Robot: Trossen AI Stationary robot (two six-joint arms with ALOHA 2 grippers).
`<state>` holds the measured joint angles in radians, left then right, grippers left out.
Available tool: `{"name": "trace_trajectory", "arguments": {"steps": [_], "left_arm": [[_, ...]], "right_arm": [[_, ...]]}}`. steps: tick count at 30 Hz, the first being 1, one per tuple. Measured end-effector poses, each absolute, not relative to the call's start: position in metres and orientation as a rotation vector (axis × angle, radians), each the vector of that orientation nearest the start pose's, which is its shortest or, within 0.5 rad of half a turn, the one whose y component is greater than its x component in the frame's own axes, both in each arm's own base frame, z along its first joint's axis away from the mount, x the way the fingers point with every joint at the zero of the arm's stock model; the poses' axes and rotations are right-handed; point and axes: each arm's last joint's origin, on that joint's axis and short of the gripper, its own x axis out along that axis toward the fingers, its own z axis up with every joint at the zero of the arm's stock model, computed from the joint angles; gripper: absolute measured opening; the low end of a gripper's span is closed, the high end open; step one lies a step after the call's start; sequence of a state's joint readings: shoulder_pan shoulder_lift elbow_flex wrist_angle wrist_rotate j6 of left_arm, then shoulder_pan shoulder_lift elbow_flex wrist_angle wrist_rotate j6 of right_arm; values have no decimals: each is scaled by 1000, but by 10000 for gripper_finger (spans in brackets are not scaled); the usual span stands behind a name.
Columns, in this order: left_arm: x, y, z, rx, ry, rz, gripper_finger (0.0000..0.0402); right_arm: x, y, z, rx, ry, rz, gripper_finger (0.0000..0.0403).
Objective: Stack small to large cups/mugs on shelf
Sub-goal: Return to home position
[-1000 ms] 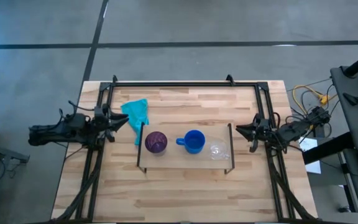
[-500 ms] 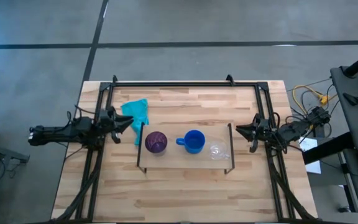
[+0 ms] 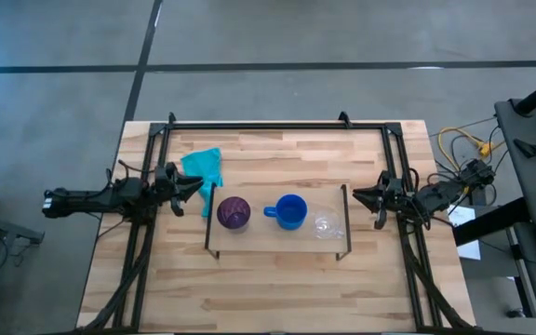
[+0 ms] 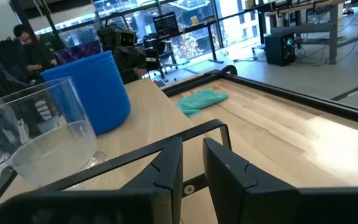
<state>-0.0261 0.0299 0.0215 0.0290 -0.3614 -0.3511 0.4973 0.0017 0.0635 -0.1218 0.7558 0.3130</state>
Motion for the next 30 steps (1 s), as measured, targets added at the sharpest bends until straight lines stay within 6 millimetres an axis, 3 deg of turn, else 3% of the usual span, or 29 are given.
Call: {"name": "trace_trajectory", "arguments": {"steps": [30], "left_arm": [[98,8,170,-360,-79,332,77]], "right_arm": [[90,26,168,310,70,-272,59]]}}
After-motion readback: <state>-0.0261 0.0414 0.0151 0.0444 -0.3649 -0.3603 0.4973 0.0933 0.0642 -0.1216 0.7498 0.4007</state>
